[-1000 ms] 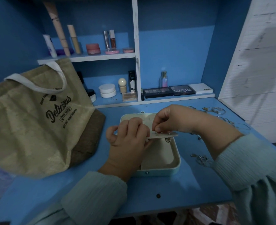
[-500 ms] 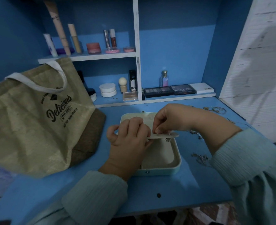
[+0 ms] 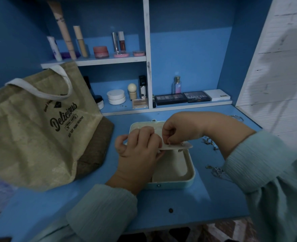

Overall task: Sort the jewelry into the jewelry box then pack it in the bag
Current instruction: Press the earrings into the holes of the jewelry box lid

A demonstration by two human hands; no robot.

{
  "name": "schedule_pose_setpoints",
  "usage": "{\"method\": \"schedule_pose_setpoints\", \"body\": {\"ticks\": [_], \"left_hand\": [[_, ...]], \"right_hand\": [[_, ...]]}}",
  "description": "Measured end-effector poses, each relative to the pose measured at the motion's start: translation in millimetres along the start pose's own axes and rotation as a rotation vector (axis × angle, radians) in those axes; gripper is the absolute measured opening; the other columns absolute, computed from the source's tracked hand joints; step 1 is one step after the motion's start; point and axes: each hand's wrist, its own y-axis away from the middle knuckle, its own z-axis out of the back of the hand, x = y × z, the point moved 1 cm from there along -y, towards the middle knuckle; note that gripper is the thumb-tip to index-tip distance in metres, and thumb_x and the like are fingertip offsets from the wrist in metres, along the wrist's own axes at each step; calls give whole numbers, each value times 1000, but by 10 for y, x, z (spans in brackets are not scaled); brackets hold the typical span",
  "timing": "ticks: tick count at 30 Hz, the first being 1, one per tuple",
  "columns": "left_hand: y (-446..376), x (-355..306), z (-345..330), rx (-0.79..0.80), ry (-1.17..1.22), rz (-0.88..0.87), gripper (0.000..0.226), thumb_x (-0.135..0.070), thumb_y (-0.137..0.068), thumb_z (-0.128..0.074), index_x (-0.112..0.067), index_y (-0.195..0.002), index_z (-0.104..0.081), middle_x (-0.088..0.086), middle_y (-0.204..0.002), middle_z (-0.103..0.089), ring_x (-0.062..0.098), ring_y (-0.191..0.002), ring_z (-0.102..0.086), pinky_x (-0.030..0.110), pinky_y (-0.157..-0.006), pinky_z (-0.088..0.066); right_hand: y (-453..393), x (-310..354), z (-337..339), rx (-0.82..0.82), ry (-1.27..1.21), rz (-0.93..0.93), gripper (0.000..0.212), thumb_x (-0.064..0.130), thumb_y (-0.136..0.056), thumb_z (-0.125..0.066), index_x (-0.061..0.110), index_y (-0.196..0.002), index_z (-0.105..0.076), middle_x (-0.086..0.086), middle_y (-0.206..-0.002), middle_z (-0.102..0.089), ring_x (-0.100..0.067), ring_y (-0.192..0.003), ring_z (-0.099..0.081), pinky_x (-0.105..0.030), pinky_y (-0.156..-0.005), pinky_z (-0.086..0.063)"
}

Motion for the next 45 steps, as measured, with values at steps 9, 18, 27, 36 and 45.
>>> {"method": "schedule_pose_setpoints", "body": {"ticks": [9, 18, 27, 36, 45], "left_hand": [[-4, 4, 4, 14, -18, 5, 19, -38, -78, -54, -23, -79, -42, -2, -98, -40, 19, -88, -42, 36, -80, -24], [-35, 14, 5, 70, -20, 36, 22, -39, -80, -51, -20, -71, -58, -2, -99, -40, 20, -89, -42, 36, -79, -24], [-265, 50, -142, 151, -52, 163, 32, -53, -78, -47, -24, -90, -54, 0, -102, -36, 20, -91, -38, 38, -81, -23], [-404, 177, -411, 239, -8, 205, 51, -60, -73, -43, -23, -105, -58, 6, -100, -58, 21, -95, -39, 38, -84, -22], [-424, 300, -519, 282, 90, 202, 64, -69, -70, -38, -25, -110, -59, 6, -102, -57, 20, -96, -37, 37, -84, -22]], "right_hand": [[-2, -29, 29, 15, -39, 6, 15, 17, -86, -59, 31, -80, -59, 9, -85, -65, -8, -76, -60, -18, -69, -45], [-27, -27, 14, -13, -3, 8, 13, 19, -87, -58, 30, -82, -62, 10, -85, -64, -9, -80, -60, -20, -71, -45], [192, -318, 73, -309, -642, -90, 33, 36, -97, -43, 17, -85, -67, 2, -82, -66, -7, -72, -57, -21, -69, -49], [98, -472, -11, -443, -835, -98, 14, 19, -89, -61, 16, -102, -63, -7, -91, -60, -11, -83, -58, -19, -71, -51], [-71, -533, -46, -518, -785, -102, 14, 9, -86, -63, 23, -87, -64, -7, -84, -61, -14, -75, -59, -30, -79, -52]]}}
